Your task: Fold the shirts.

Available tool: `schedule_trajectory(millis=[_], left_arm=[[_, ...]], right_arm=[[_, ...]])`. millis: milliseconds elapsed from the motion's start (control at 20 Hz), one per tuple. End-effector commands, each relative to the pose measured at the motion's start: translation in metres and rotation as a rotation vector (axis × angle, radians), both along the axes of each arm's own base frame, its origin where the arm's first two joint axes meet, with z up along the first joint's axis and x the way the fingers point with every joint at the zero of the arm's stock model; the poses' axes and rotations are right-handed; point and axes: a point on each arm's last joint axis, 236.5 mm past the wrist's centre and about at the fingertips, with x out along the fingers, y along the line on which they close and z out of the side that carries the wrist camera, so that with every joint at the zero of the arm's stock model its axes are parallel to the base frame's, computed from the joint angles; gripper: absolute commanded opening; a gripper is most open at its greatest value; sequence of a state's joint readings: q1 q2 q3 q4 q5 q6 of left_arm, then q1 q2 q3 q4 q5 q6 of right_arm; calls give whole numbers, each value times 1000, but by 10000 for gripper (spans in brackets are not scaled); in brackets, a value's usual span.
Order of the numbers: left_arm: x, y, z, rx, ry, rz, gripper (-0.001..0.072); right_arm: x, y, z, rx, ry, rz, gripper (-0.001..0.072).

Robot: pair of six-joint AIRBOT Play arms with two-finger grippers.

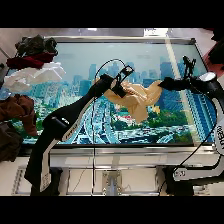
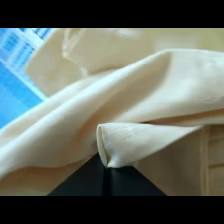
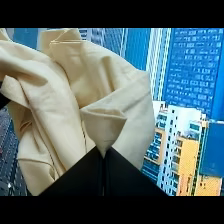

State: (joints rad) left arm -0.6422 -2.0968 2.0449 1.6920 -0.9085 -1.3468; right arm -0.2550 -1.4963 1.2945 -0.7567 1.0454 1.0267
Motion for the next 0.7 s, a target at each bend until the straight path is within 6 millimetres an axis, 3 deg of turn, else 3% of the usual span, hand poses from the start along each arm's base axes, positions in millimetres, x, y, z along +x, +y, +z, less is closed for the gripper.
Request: schedule_trajectory(millis=[0,100,250,450,550,650], left_arm=[[47,49,77,159,-288,95,17],[56,91,163,224,-471,206,16],[24,150,291,200,-629,365,16],[-66,228,427,37,-729,517,16],[-119,263,482,-62,-794,553,15],[-167,285,535,-183,-897,535,14]], right_arm=[[-2,-12,31,-93,-67,9,27],[-6,-26,83,-167,-161,-20,27],[-38,-30,183,-263,-341,-23,27],[-118,-28,323,-465,-651,-83,25],[-171,-35,383,-606,-793,-166,25],[-221,-43,434,-724,-915,-260,24]])
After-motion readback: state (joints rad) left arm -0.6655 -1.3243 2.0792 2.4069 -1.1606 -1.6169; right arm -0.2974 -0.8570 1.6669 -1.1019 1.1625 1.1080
